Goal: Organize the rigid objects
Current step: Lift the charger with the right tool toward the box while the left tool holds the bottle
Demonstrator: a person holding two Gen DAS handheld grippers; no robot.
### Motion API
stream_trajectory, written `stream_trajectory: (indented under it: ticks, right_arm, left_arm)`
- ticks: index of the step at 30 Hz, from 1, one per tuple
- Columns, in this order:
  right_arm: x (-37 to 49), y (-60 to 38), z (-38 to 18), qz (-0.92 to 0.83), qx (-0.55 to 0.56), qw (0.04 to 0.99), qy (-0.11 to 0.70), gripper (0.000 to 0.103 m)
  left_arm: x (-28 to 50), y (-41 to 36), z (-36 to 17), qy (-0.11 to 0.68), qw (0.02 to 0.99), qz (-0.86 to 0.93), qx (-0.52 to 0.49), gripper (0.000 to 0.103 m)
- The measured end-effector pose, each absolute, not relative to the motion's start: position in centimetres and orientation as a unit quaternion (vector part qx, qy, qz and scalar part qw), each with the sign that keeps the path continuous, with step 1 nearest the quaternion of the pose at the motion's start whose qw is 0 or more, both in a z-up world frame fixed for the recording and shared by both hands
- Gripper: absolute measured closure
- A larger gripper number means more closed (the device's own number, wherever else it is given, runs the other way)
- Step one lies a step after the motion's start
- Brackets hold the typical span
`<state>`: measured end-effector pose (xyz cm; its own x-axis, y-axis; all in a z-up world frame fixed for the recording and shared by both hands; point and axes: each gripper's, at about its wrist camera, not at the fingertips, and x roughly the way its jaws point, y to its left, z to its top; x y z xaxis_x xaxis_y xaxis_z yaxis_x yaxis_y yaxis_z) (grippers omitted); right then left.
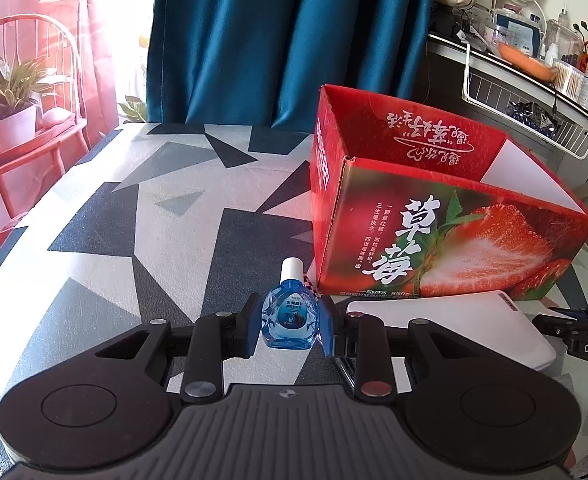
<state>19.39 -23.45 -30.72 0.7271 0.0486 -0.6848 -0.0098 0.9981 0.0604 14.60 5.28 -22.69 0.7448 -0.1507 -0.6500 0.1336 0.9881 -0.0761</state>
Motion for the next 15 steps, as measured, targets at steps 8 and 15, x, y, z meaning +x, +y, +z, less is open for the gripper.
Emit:
stream_trajectory:
  ticks: [8,15]
  right_arm:
    - [19.33,-23.67,-30.17,0.015,0.023,0.929,0.37,0.082]
    - [19.48,-23.76,-30.72,0.033,0.044,0.912,0.406,0.082]
  left_arm:
    - [14.29,4.78,-22.04,0.341,0.936,-0.087,-0.011,0.071]
    - [14.06,4.89,-21.89,0.339,0.936,-0.091,-0.016,0.071]
